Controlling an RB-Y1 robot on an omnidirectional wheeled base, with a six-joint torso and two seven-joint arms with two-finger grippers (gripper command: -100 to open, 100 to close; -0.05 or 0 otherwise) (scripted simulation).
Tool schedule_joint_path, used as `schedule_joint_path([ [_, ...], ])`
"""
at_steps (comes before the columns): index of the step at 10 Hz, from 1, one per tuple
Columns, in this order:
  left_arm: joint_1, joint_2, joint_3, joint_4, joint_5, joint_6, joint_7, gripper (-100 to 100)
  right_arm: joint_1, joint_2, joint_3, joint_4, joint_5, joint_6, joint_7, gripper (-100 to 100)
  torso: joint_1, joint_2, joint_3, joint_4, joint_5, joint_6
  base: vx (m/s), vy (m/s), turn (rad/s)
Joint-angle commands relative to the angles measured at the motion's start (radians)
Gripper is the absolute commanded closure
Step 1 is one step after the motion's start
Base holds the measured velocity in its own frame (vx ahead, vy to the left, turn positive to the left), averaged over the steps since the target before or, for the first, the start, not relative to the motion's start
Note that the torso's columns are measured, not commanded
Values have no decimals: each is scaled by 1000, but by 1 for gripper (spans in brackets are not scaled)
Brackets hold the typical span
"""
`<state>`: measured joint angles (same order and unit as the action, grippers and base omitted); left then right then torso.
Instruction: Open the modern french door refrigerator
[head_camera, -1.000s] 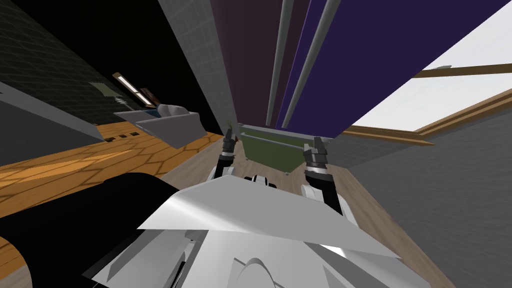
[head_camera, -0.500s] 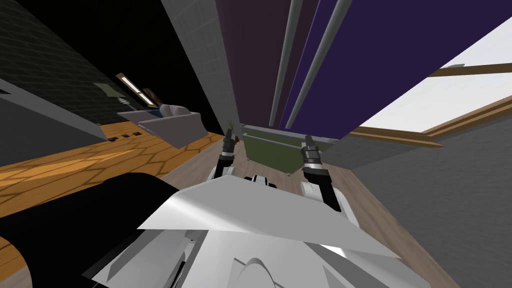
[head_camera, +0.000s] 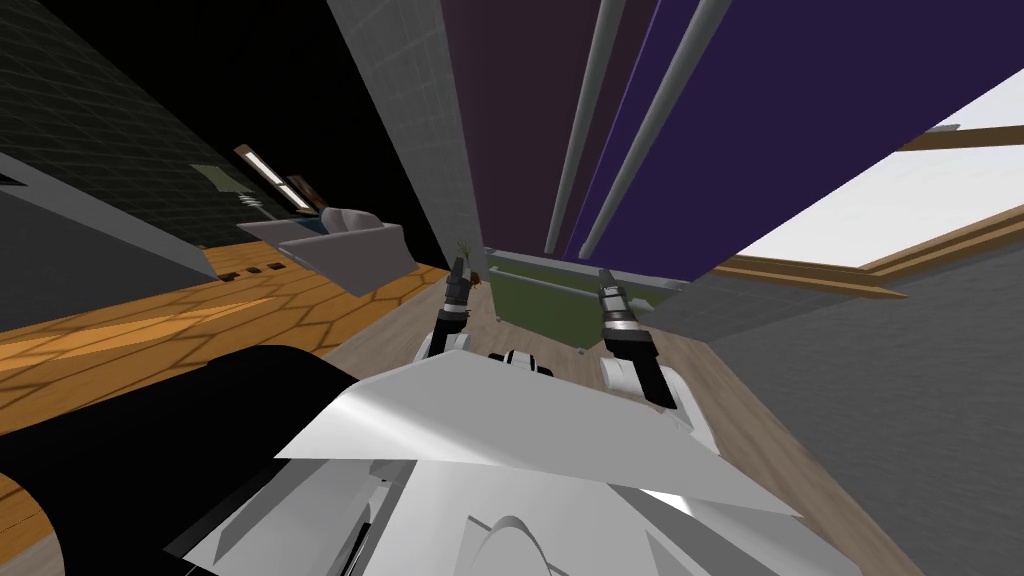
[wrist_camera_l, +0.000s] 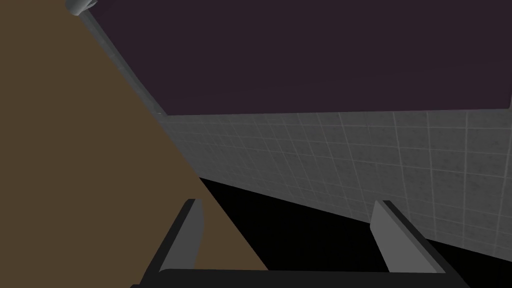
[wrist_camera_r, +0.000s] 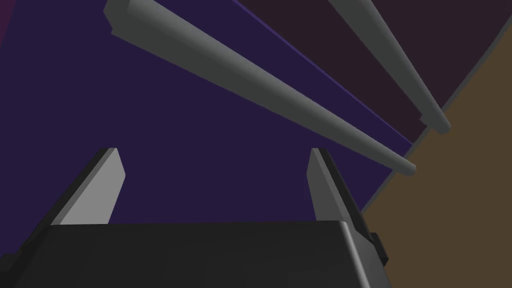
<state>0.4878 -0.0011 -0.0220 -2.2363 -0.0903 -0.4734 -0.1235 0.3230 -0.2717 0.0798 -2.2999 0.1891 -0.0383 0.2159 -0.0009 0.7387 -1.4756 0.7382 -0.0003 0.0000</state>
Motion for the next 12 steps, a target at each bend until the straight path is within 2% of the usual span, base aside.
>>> schedule_joint_path([
  [1, 0, 0, 0, 0, 0, 0, 0, 0, -34, -18, 9, 5, 14, 58, 65, -100, 2, -1, 0, 0, 0, 0, 14, 58, 10],
  [3, 0, 0, 0, 0, 0, 0, 0, 0, -78, -42, 23, 14, 35, 120, 129, -100, 1, -1, -1, 0, 0, 0, 22, 72, 22],
  [4, 0, 0, 0, 0, 0, 0, 0, 0, -78, -42, 23, 14, 35, 130, 149, -100, 2, -1, -1, 0, 1, 0, 13, 60, 9],
  [5, 0, 0, 0, 0, 0, 0, 0, 0, -101, -55, 31, 20, 46, 167, 182, -100, 0, 0, 0, 0, 0, 0, 7, 57, 18],
  [6, 0, 0, 0, 0, 0, 0, 0, 0, -101, -55, 31, 20, 46, 168, 193, -100, 0, 0, 0, 0, 0, 0, 9, 45, 8],
  [7, 0, 0, 0, 0, 0, 0, 0, 0, -124, -69, 38, 26, 57, 205, 231, -100, 0, 0, 0, 0, 0, 0, 12, 53, 16],
  [8, 0, 0, 0, 0, 0, 0, 0, 0, -124, -69, 38, 26, 57, 205, 236, -100, 1, -1, 0, 0, 0, 0, 18, 44, 9],
  [9, 0, 0, 0, 0, 0, 0, 0, 0, -148, -84, 46, 34, 67, 244, 276, -100, 1, -1, -1, 0, 0, 0, 18, 54, 18],
  [10, 0, 0, 0, 0, 0, 0, 0, 0, -148, -84, 46, 34, 67, 244, 281, -100, 1, -1, -1, 0, 0, 0, 11, 48, 12],
  [11, 0, 0, 0, 0, 0, 0, 0, 0, -172, -101, 53, 43, 78, 282, 322, -100, 1, -1, 0, 0, 0, 0, 16, 55, 17],
  [12, 0, 0, 0, 0, 0, 0, 0, 0, -172, -101, 53, 43, 78, 282, 325, -100, 1, -1, 0, 0, 0, 0, 15, 44, 9],
])
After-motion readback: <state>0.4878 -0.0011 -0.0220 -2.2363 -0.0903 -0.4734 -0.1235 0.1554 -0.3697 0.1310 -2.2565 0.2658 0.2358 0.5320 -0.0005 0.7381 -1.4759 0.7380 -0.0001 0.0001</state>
